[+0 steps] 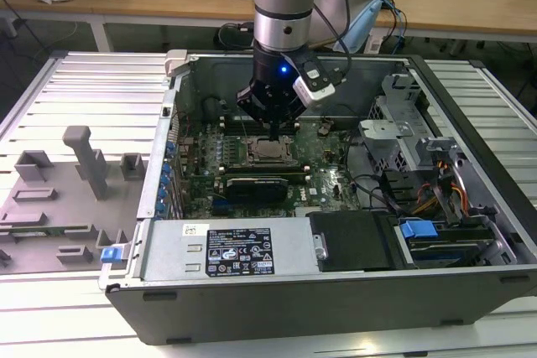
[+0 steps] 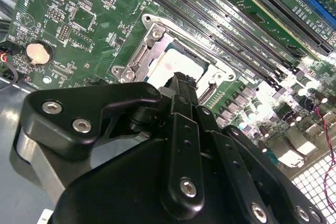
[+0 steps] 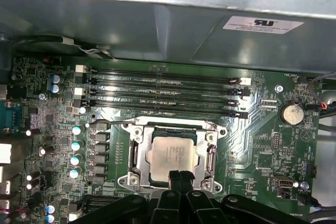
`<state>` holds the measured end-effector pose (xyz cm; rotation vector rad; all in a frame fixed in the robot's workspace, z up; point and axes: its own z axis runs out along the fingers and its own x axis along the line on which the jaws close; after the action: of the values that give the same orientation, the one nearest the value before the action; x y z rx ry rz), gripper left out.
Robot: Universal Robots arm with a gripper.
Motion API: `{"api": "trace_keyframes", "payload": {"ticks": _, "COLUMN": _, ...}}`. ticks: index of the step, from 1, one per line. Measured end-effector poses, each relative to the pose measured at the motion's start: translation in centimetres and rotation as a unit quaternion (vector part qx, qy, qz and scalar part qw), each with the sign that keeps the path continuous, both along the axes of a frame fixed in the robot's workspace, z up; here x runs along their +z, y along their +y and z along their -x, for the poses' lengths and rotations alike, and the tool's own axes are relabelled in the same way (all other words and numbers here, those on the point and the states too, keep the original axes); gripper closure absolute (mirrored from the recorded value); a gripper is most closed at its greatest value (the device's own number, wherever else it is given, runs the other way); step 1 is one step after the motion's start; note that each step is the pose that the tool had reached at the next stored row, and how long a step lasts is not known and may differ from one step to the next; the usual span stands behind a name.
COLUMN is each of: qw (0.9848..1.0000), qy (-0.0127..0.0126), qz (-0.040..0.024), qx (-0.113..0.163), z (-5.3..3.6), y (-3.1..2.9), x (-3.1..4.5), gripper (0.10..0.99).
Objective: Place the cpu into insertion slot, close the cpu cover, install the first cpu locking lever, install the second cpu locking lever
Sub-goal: 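Close the cpu cover, then install the first cpu locking lever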
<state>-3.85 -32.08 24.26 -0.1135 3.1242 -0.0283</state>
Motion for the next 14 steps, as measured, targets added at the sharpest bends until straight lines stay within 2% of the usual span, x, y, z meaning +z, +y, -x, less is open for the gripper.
{"api": "trace_keyframes", "payload": {"ticks": 14, "qw": 1.0, "qy": 0.0, "qz": 0.0, "qx": 0.0, "z": 0.0, "y": 0.0, "x": 0.03, "gripper": 0.98}}
